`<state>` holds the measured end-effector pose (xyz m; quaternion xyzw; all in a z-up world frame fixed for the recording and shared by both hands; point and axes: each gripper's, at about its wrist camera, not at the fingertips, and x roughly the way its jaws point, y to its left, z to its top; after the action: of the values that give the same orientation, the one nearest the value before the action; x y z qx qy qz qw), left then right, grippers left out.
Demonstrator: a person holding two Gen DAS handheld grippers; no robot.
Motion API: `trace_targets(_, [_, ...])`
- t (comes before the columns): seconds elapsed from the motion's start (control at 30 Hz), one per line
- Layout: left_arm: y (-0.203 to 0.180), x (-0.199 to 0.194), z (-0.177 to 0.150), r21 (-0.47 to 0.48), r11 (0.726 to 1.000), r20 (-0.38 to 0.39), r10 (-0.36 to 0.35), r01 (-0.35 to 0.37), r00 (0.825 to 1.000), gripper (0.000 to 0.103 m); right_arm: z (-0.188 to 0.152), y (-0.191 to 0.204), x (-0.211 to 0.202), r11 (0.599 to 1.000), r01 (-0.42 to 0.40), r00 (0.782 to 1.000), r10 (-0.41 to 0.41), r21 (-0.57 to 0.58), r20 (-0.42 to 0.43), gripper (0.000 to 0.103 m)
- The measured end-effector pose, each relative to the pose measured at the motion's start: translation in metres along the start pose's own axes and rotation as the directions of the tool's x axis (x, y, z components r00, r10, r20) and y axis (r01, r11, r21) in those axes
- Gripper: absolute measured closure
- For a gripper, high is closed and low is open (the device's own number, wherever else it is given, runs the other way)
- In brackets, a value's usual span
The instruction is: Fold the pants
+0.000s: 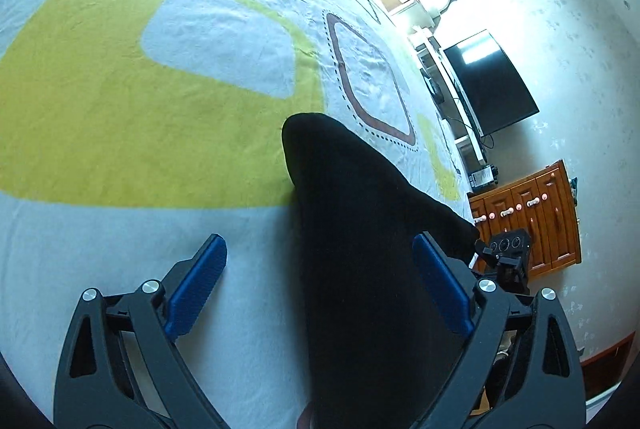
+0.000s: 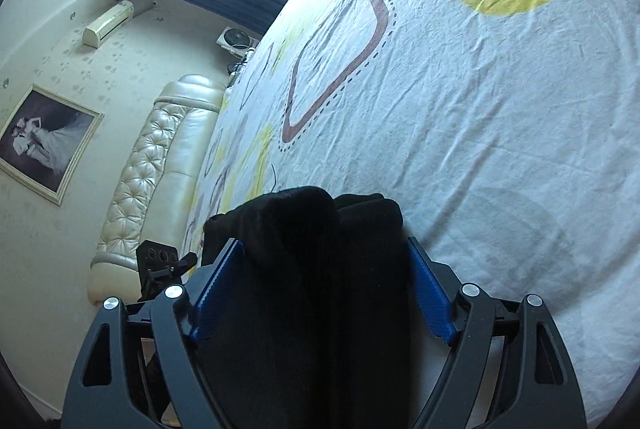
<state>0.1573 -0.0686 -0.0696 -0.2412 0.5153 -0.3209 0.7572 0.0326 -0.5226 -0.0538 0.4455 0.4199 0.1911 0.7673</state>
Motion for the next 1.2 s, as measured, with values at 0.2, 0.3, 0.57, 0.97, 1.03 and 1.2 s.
trace_targets(0.2, [-0.014,0.015,0.007,0.086,0.992,0.004,0.09,-0.09,0.996,0.009,0.003,-0.01,0.007,0.998,0.053,0.999,-0.052,0.031,-0.014,0.06])
trace_targets(0.3, [-0.027,0.022,0.003,0.186,0.961,0.024,0.202,-0.203,0.979,0.024,0.002,-0.016,0.005,0.998,0.056,0.998,-0.056,0.037,-0.017,0.066])
trace_targets(0.57, [-0.041,0.031,-0.006,0.24,0.931,0.034,0.277,-0.277,0.96,0.055,0.002,-0.017,0.01,0.997,0.069,0.998,-0.068,0.043,-0.012,0.066])
trace_targets(0.97, [-0.04,0.026,-0.006,0.208,0.948,0.011,0.243,-0.24,0.97,0.037,-0.003,-0.021,0.006,0.996,0.03,1.0,-0.03,0.084,0.004,0.055])
trace_targets(1.03, [-0.039,0.021,-0.012,0.192,0.959,-0.016,0.214,-0.207,0.977,0.02,-0.006,-0.02,0.001,0.996,0.016,1.0,-0.015,0.085,-0.008,0.045])
trace_targets(1.2, [-0.045,0.008,-0.041,0.232,0.95,-0.052,0.228,-0.21,0.972,0.012,-0.027,-0.012,-0.013,1.0,0.011,0.997,-0.009,0.025,-0.071,0.035])
